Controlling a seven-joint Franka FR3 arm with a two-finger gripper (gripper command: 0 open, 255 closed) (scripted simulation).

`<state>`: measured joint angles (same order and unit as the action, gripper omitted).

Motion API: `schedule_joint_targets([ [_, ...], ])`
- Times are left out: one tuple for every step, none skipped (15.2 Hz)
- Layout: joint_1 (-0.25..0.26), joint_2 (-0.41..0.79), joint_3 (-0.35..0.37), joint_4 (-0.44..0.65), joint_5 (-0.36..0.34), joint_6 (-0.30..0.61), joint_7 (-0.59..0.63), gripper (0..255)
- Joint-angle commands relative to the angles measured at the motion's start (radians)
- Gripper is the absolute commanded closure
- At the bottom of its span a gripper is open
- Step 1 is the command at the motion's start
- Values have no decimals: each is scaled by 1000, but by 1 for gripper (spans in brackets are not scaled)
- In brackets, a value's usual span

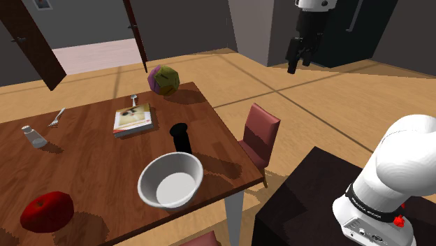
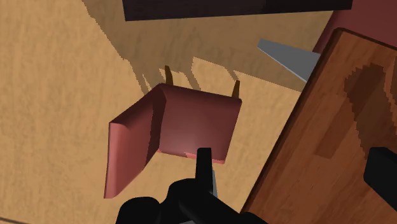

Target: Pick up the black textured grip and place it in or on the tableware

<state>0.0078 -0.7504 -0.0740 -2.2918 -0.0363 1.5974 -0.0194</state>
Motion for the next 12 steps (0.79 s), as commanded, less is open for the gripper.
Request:
schedule_joint_targets([
  [0,0,0,0,0,0,0,0],
  [4,13,21,-4,13,14,31,0],
  [8,27,42,-6,26,29,62,0],
  [11,42,62,-7,38,44,93,0],
  [15,59,83,-6,50,59,124,0],
  [18,78,103,-4,61,74,154,0],
  [22,98,123,-1,72,89,185,0],
  [25,119,143,4,82,105,215,0],
  [28,141,163,11,91,120,245,0],
  [30,165,182,19,99,135,275,0],
  [33,190,201,28,106,150,305,0],
  [35,216,220,39,112,164,335,0],
])
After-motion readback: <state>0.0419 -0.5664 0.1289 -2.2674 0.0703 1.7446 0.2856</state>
